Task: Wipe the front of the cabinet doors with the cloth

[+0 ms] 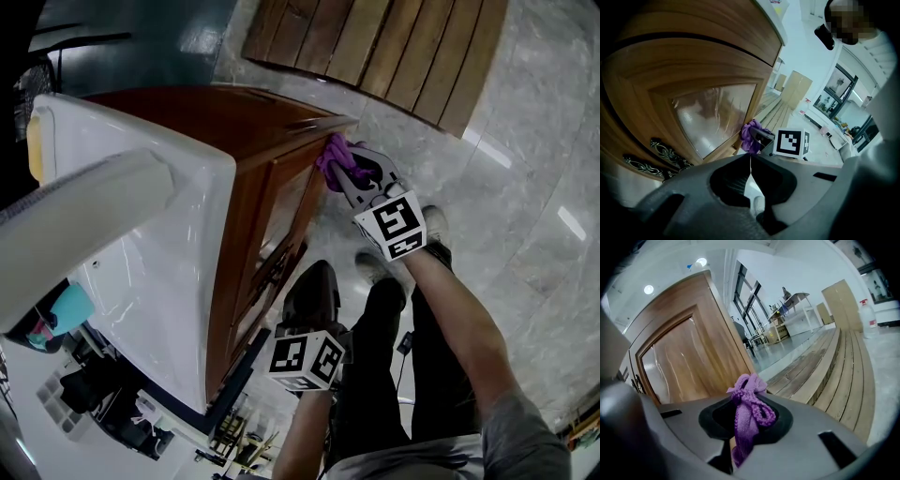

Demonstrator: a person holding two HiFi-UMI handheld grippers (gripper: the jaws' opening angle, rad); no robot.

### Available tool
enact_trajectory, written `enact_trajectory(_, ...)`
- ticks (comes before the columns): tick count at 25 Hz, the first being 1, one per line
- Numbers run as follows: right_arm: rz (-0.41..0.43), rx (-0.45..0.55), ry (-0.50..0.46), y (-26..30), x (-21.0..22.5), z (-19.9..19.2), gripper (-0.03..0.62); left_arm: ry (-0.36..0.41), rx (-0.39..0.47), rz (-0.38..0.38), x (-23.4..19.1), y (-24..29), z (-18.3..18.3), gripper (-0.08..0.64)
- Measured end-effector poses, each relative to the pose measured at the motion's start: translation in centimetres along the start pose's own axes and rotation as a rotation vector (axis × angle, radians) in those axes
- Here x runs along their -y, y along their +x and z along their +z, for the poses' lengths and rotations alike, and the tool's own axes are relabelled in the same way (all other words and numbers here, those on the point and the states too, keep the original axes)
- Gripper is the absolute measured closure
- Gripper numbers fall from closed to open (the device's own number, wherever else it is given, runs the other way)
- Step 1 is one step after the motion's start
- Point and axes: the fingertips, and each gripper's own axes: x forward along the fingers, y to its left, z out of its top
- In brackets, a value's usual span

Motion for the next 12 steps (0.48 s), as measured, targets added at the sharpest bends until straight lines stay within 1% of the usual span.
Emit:
enact_trajectory(6, -0.016, -0.001, -0.002, -0.1, 1.3, 0.7, 0.529, -0.006, 0.006, 0.001, 0.6, 0.2, 0.3, 0.549)
enact_trajectory(12, -0.028, -0.001, -0.001, -2.0, 1.7, 1.0, 0.529, -0.006, 0.017, -0.004, 1.1, -0.5, 0.7, 0.549)
